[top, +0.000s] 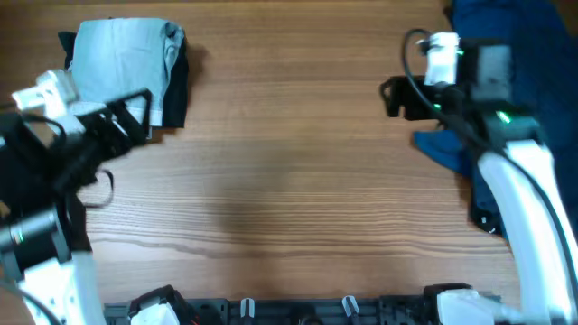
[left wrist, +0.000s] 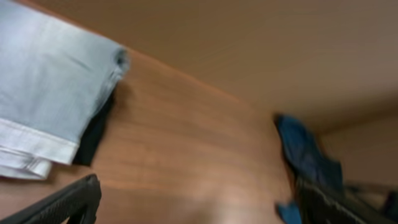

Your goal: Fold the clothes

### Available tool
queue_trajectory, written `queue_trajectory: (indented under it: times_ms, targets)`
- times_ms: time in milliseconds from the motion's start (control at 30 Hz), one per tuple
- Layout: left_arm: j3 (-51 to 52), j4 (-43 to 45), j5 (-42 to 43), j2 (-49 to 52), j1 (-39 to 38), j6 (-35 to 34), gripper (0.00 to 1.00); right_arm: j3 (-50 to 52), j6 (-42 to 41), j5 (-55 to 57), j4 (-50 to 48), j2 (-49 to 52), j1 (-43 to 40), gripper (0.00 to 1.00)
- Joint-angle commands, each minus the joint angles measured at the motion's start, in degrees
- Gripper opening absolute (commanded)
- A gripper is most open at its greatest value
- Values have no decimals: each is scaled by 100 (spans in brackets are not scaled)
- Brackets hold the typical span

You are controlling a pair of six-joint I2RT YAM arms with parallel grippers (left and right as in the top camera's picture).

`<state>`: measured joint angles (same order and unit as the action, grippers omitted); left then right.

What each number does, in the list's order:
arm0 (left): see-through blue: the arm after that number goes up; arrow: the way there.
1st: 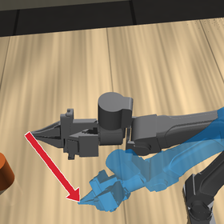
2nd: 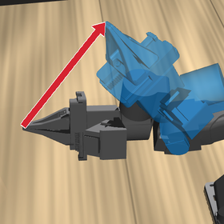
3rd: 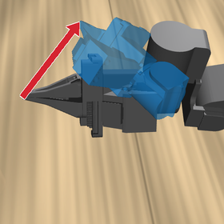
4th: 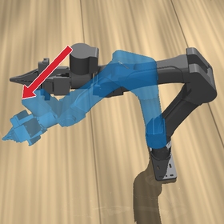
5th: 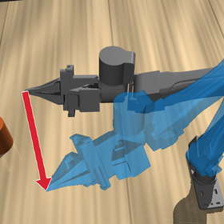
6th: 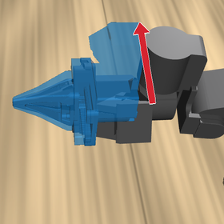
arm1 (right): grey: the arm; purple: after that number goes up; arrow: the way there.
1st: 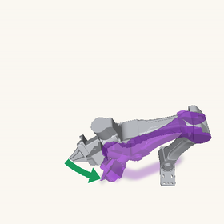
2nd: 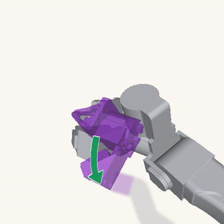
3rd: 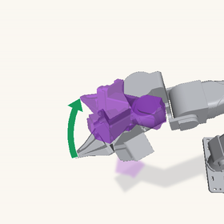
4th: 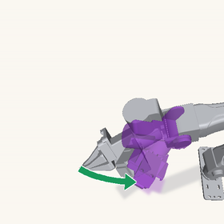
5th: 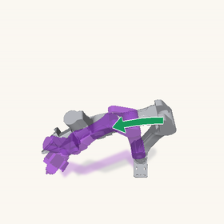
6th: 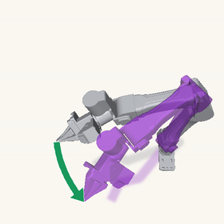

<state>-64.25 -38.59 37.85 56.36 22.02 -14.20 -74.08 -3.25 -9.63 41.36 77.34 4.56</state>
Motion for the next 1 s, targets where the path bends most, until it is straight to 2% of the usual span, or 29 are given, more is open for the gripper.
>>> queue_trajectory:
  times_ms: [0, 100, 200, 400, 633, 833, 967]
  targets:
    - [-33, -695, -369, -763, -503, 903, 99, -177, 177, 750, 81, -1215, 9, 97]
    - [-33, -1322, -734, -1423, -962, 1427, 100, -177, 175, 1327, 372, -2011, 9, 99]
    - [-33, -1508, -737, -1823, -1174, 1744, 100, -177, 175, 2968, 782, -2605, 9, 100]
    - [-33, -1530, -732, -1794, -1174, 1742, 100, -175, 177, 3123, 1213, -2583, 9, 100]
    - [-33, -1530, -732, -1794, -1174, 1742, 100, -175, 175, 3123, 1226, -2009, 9, 100]
    - [-33, -1812, -778, -1794, -1174, 1746, 100, -175, 175, 3123, 1224, -1040, 9, 99]
    - [-31, -1261, -376, -1784, -1176, 1692, 100, -175, 175, 3121, 1222, -114, 9, 100]
